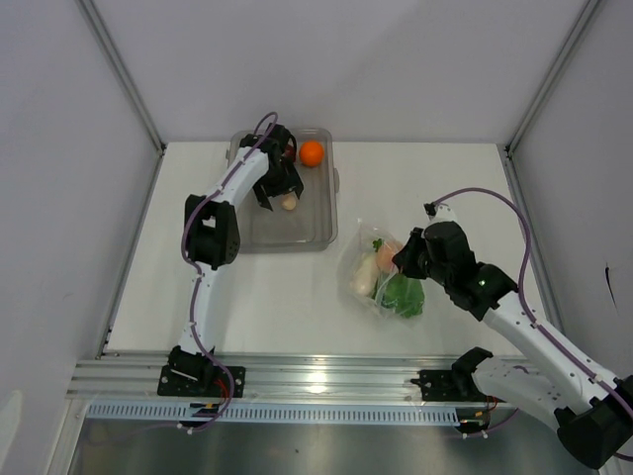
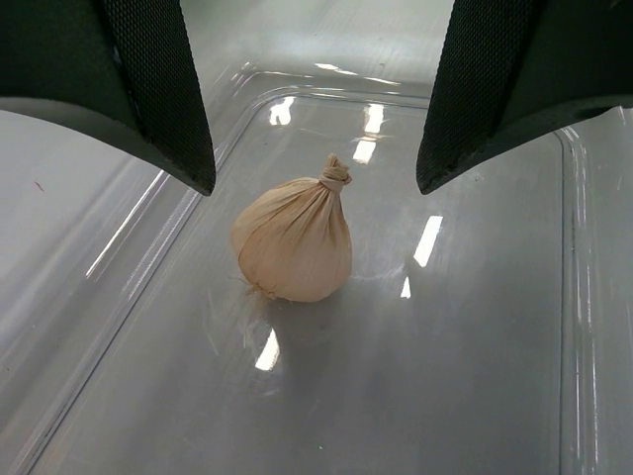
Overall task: Place the food in the zip-top bag and seal the zipper
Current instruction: Pick up the fake vegetable from the bin.
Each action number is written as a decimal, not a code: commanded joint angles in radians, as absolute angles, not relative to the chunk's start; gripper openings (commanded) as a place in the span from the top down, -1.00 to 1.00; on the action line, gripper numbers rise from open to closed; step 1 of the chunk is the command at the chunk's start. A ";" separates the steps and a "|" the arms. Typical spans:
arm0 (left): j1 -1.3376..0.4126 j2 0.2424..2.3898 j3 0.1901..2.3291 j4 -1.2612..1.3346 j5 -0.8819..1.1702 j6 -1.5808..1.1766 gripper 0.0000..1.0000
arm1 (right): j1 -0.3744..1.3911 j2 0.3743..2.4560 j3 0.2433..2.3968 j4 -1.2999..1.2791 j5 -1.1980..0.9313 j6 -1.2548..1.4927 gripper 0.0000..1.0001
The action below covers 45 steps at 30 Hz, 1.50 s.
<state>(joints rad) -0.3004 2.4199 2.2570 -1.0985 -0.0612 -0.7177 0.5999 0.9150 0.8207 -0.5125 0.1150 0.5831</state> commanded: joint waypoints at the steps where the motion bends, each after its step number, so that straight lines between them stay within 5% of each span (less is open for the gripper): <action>1: -0.293 2.444 2.266 -1.085 -0.058 -0.749 -0.67 | 0.594 0.879 0.822 -0.488 0.141 0.577 1.00; 16: -0.291 2.494 2.309 -1.045 -0.017 -0.790 -0.43 | 0.588 0.859 0.805 -0.491 0.150 0.575 1.00; 31: -0.261 2.488 2.306 -1.015 -0.008 -0.789 0.23 | 0.581 0.847 0.799 -0.506 0.158 0.577 1.00; 36: -0.261 2.458 2.295 -1.038 -0.008 -0.766 0.24 | 0.583 0.854 0.807 -0.508 0.152 0.583 1.00; 45: -0.299 2.076 1.970 -0.920 0.046 -0.720 0.22 | 0.583 0.911 0.876 -0.543 0.144 0.566 1.00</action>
<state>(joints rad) -0.2729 2.3013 2.0136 -0.9840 0.0101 -0.7555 0.5850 0.8974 0.8177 -0.5289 0.1337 0.5823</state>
